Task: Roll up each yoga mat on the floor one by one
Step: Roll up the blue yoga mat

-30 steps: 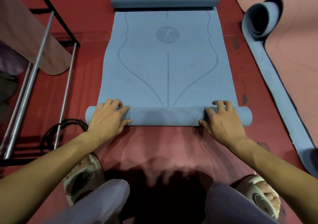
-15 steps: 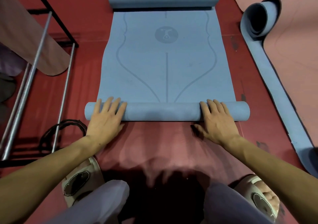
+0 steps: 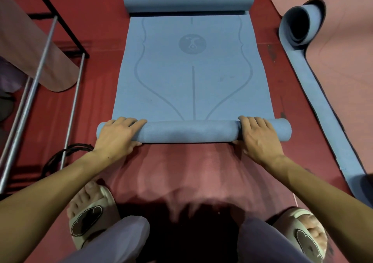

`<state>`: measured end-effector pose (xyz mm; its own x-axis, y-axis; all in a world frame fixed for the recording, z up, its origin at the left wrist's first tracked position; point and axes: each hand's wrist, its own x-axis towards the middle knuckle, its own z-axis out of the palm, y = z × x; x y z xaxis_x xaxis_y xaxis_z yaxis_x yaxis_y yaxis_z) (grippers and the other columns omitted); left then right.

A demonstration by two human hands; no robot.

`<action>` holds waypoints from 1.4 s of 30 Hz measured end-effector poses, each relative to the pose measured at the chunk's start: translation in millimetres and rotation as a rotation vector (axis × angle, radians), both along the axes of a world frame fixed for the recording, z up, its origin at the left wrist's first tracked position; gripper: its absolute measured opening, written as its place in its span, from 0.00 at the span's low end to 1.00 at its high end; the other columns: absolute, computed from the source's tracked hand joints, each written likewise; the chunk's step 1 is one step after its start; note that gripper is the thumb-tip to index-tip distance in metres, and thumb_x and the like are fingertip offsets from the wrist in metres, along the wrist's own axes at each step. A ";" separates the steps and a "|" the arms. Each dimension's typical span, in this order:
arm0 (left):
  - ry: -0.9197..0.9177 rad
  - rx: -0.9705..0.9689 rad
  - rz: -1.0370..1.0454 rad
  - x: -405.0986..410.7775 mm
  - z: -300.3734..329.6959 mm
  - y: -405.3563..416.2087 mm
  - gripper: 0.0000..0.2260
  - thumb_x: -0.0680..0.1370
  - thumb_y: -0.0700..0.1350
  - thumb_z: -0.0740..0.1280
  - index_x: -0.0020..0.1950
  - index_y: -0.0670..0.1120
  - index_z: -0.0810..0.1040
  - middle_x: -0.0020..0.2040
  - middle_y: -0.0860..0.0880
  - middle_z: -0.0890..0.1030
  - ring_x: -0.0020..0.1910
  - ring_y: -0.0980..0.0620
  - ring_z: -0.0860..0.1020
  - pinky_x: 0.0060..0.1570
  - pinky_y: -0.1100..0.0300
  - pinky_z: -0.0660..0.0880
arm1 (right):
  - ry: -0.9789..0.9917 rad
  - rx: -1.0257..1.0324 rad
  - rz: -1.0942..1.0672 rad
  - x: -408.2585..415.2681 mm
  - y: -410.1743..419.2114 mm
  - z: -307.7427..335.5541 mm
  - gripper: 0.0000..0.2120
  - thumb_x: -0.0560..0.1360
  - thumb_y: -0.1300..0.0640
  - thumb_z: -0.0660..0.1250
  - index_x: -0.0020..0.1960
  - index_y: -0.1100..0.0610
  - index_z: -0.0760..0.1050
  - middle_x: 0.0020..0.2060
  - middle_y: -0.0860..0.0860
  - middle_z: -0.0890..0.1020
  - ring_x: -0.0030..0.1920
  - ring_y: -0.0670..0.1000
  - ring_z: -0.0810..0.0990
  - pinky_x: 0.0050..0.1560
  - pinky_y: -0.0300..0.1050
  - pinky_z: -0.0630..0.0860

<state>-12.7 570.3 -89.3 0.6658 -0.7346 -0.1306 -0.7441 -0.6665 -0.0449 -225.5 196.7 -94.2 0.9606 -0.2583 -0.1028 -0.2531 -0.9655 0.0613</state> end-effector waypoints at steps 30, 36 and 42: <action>0.271 0.141 -0.011 -8.4 27.3 4.5 0.33 0.74 0.67 0.71 0.77 0.68 0.63 0.63 0.60 0.71 0.65 0.54 0.74 0.57 0.53 0.73 | 0.208 0.128 -0.027 -14.2 9.3 39.0 0.26 0.76 0.39 0.71 0.70 0.48 0.73 0.59 0.50 0.74 0.60 0.55 0.73 0.49 0.53 0.77; 0.232 0.104 0.068 -16.4 33.2 -9.7 0.24 0.74 0.61 0.75 0.66 0.64 0.68 0.60 0.60 0.73 0.58 0.54 0.77 0.46 0.54 0.73 | 0.211 0.213 -0.099 -0.9 9.2 41.6 0.21 0.74 0.44 0.75 0.60 0.50 0.70 0.54 0.49 0.77 0.57 0.55 0.74 0.50 0.56 0.79; 0.203 0.067 0.106 -23.9 38.8 -17.4 0.22 0.76 0.53 0.75 0.68 0.63 0.72 0.60 0.58 0.74 0.60 0.52 0.76 0.48 0.53 0.72 | 0.128 0.127 -0.105 -4.1 10.2 28.0 0.15 0.78 0.48 0.71 0.62 0.53 0.78 0.56 0.53 0.75 0.54 0.58 0.72 0.45 0.53 0.76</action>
